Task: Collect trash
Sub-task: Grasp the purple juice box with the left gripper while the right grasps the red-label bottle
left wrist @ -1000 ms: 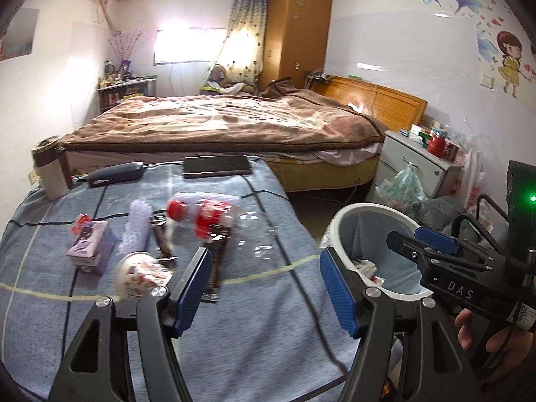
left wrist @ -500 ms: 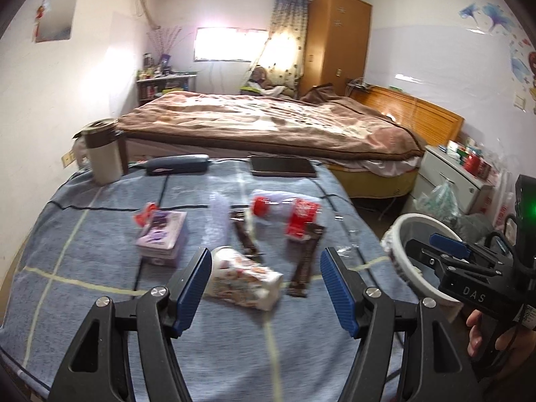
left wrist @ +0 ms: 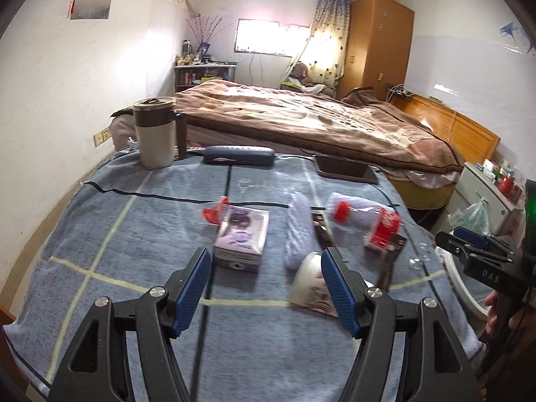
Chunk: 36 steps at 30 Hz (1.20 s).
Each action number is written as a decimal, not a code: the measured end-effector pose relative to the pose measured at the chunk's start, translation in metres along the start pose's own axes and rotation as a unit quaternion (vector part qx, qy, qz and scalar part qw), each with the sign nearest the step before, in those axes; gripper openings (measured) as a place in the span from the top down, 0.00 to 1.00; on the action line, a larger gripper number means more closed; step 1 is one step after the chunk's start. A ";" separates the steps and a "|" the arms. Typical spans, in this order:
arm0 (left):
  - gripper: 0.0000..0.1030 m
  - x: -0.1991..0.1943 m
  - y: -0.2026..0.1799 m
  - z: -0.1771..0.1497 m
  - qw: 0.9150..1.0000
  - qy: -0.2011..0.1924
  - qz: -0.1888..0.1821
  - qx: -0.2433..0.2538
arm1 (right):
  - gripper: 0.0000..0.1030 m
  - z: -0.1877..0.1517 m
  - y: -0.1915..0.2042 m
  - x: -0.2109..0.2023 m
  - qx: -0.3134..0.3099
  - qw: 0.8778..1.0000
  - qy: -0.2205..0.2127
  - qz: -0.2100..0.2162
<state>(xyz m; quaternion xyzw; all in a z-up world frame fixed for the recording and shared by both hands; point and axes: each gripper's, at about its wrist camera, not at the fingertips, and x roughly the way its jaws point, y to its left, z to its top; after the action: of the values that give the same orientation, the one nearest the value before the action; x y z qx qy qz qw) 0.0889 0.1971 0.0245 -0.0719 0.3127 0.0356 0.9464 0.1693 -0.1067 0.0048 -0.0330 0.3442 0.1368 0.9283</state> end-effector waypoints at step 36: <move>0.29 0.087 0.026 0.019 0.997 0.071 0.007 -0.001 | 0.37 0.031 0.035 0.066 -0.140 0.981 0.103 0.082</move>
<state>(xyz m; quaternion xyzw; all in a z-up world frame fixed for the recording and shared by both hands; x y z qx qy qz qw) 0.1665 0.2273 -0.0149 -0.0730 0.3792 0.0370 0.9217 0.2273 -0.0530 -0.0132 -0.1485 0.4173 0.2554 0.8594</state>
